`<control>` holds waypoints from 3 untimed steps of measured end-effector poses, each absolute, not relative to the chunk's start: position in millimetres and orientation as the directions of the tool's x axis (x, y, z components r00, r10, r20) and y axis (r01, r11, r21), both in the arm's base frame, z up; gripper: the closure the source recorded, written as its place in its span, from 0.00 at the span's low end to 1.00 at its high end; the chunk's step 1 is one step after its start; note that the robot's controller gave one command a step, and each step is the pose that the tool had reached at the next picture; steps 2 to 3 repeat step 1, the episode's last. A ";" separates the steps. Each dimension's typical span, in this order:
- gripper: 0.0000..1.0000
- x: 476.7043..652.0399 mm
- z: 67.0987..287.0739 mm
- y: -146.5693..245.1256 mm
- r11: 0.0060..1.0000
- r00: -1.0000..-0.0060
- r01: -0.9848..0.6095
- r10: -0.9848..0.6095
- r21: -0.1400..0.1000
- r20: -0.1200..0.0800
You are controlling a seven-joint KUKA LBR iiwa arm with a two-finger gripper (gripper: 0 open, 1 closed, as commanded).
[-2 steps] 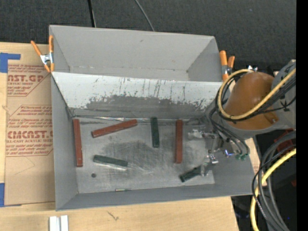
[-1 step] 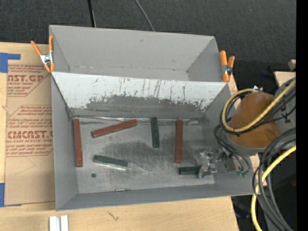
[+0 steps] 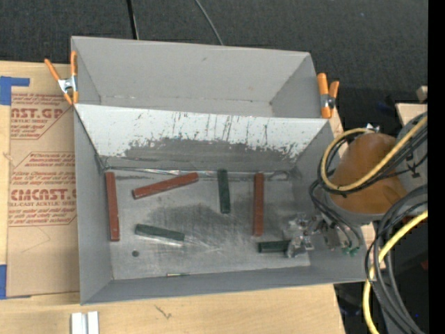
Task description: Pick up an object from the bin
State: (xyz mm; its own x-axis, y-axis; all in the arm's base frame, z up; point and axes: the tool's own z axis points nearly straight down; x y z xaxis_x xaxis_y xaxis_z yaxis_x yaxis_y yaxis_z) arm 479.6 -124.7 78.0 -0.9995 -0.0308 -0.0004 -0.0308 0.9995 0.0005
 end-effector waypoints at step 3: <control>1.00 480.6 219.9 -123.3 0.996 -0.996 -0.091 -0.091 0.000 -0.002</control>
Offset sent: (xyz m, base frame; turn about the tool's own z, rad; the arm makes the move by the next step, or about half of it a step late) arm 0.0000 0.0000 0.0000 0.0000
